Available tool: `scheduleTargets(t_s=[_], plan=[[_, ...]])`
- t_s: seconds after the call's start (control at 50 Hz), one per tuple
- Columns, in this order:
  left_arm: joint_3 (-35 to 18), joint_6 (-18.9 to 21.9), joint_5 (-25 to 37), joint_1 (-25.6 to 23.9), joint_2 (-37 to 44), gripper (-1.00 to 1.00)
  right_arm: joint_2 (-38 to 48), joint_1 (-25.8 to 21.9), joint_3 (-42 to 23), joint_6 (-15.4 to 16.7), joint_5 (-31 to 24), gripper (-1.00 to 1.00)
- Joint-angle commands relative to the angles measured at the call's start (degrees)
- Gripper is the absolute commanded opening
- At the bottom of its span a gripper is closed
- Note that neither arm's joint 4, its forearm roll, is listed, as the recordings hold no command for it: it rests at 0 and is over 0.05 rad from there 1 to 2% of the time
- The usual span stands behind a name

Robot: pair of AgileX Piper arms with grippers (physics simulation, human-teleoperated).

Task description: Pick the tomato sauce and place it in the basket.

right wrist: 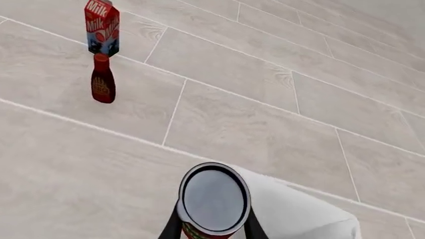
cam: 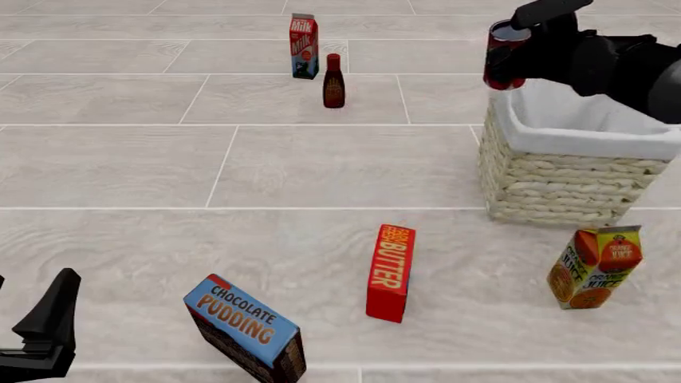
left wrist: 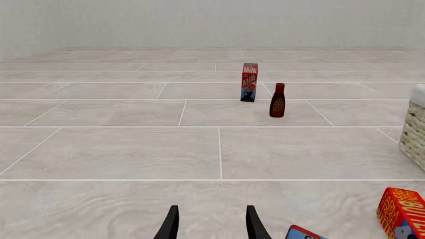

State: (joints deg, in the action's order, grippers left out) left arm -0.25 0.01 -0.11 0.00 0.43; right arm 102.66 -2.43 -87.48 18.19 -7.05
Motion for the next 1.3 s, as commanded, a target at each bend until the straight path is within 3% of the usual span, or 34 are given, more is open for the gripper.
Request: scheduleTargets(t_s=[0.02,0.88,1.3], plan=[[0.0,0.0,0.0,0.0,0.0,1.0,0.6,3.3,-1.6,-1.1,-0.7,-1.0],[0.0,0.0,0.0,0.0,0.0,1.0,2.3,14.2,0.4,-2.9,0.8,-1.0],[0.0,0.0,0.0,0.0,0.0,1.0,9.2,15.4,-2.6,-4.0,1.8,-1.0]])
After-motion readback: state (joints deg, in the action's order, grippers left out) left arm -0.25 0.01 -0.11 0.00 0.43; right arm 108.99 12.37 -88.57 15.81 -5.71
